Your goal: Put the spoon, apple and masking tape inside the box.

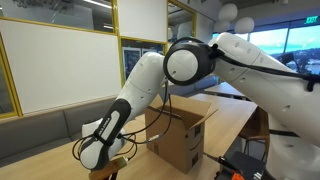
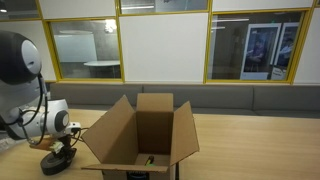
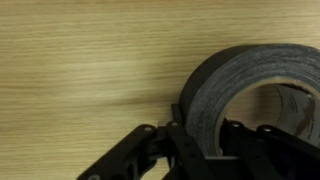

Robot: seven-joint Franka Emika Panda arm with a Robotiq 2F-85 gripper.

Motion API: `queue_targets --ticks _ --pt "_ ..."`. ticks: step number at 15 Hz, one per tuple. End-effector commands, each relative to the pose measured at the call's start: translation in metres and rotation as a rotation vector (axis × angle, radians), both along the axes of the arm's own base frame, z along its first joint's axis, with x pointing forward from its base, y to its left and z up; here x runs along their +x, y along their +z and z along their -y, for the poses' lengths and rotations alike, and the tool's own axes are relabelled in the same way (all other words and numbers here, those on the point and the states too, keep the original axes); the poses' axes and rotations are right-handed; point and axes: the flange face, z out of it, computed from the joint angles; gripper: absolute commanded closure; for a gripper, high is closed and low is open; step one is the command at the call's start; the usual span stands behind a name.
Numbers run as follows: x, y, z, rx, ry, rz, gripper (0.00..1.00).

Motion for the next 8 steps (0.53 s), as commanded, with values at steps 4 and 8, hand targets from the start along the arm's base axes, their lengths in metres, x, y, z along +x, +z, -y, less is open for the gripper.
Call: queue_targets --ticks 4,8 --pt "0.015 0.05 0.036 -0.016 -0.071 0.086 0.79" --pt "0.019 0.107 0.069 -0.022 -0.116 0.16 0.79"
